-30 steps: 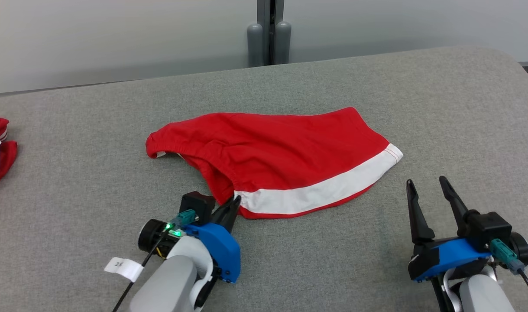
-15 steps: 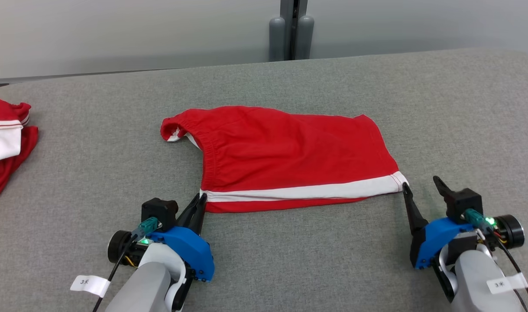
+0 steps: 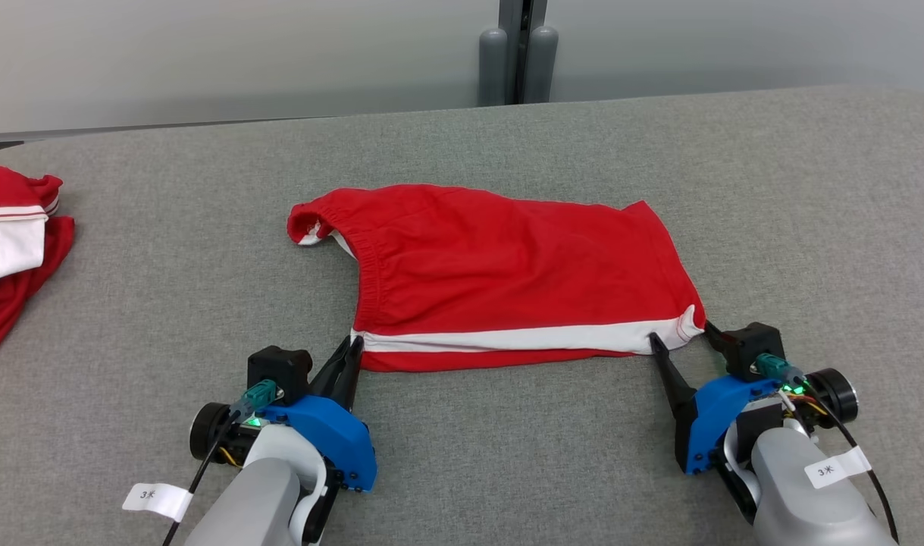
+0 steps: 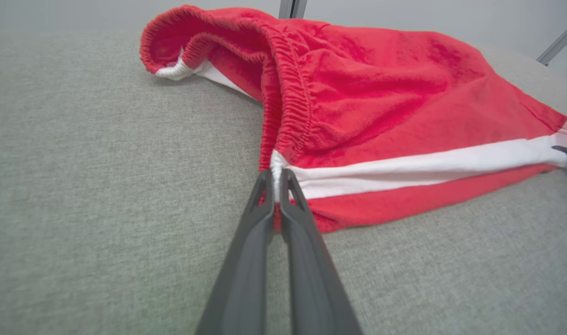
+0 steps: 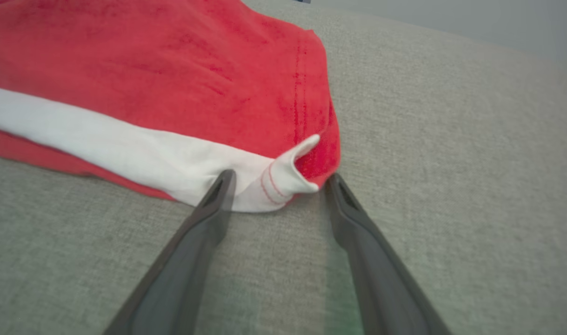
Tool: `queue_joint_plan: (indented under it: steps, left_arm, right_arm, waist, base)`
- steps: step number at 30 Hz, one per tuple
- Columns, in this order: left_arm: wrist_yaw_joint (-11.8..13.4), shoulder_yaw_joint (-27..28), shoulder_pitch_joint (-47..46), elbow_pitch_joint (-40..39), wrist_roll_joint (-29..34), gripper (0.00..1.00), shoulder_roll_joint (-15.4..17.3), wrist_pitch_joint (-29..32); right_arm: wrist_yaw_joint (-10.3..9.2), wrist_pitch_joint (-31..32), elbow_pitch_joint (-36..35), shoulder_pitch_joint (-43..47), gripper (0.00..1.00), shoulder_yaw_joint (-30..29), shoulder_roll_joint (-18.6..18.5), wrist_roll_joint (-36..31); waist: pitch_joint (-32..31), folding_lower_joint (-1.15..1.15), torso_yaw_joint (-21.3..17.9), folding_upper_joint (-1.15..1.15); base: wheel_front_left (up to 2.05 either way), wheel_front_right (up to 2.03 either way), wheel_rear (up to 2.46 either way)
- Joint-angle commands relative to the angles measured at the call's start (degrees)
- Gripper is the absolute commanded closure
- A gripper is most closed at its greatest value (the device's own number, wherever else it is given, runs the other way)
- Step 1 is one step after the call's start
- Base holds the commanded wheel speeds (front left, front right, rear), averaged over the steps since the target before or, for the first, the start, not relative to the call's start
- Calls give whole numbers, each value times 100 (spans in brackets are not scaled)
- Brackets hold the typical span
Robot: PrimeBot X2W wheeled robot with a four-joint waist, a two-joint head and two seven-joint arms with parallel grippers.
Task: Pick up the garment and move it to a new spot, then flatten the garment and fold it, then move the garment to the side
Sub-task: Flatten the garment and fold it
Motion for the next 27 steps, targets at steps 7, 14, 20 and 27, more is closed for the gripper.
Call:
queue_joint_plan:
  steps: [7, 14, 20, 27]
  left_arm:
    - [49, -19, 54, -54, -44, 100, 58, -24]
    - [58, -58, 74, -85, -74, 100, 68, -13]
    - [73, -95, 97, -95, -100, 100, 73, -10]
    - [65, -113, 138, -125, -145, 100, 99, -85]
  right_arm:
    - [1, -71, -84, -160, 0, 405, -176, 281]
    - [1, -78, -136, -112, 0, 550, -245, 337]
    - [1, -79, 35, -127, 7, 666, -214, 460]
    - [1, -81, 160, -229, 69, 750, -250, 603]
  waist:
    - [-14, 0, -30, 0]
    - [-28, 0, -47, 0]
    - [-53, 0, -37, 0]
    - [-99, 0, -48, 0]
  base:
    - [0, 0, 0]
    - [0, 0, 0]
    - [0, 0, 0]
    - [0, 0, 0]
